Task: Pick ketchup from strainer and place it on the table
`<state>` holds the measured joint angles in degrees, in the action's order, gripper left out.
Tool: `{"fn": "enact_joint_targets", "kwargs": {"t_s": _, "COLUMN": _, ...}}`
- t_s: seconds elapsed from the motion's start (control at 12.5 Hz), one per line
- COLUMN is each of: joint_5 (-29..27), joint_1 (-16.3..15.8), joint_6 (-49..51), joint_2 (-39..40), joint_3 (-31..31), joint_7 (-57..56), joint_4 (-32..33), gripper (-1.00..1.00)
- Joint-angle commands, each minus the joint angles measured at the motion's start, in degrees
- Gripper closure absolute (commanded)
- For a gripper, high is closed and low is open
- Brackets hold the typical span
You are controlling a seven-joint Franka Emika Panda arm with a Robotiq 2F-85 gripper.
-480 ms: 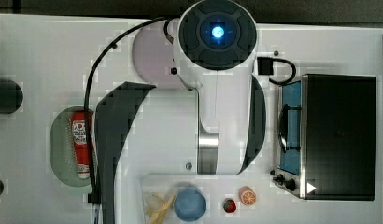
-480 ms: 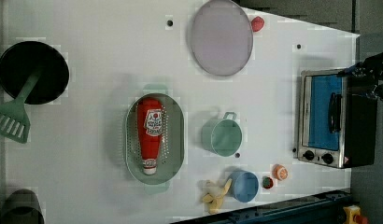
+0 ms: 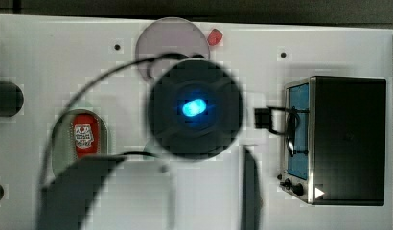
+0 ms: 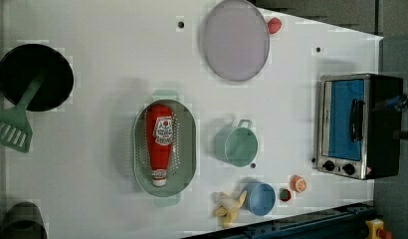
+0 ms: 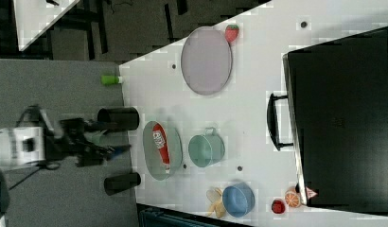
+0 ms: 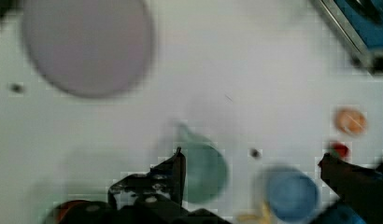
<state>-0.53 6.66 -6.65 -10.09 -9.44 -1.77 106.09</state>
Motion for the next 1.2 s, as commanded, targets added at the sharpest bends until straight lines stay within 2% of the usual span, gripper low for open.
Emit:
{"fn": "enact_joint_targets", "kwargs": {"t_s": 0.08, "joint_5": -0.69, "joint_1": -2.49, "joint_6": -3.18, "joint_2": 3.27, "joint_3": -7.16, "joint_7": 3.45, "joint_4": 0.2, "gripper": -1.0}}
{"fn": "enact_joint_targets", "kwargs": {"t_s": 0.56, "joint_5": -0.23, "joint_1": -4.17, "joint_6": -8.47, "joint_2": 10.22, "joint_3": -23.4, "joint_7": 3.54, "joint_4": 0.42, "gripper": -1.0}}
{"fn": "enact_joint_targets", "kwargs": {"t_s": 0.8, "joint_5": -0.17, "joint_1": -4.89, "joint_6": -12.71, "joint_2": 15.14, "joint_3": -29.98, "joint_7": 3.55, "joint_4": 2.71, "gripper": -1.0}}
{"fn": "enact_joint_targets", "kwargs": {"t_s": 1.04, "joint_5": 0.13, "joint_1": -5.8, "joint_6": -24.37, "joint_2": 19.5, "joint_3": -33.09, "joint_7": 3.99, "joint_4": 8.24, "gripper": -1.0}}
{"fn": "enact_joint_targets", "kwargs": {"t_s": 1.2, "joint_5": 2.57, "joint_1": -6.61, "joint_6": -33.14, "joint_2": 22.07, "joint_3": -33.07, "joint_7": 4.87, "joint_4": 12.78, "gripper": -1.0}}
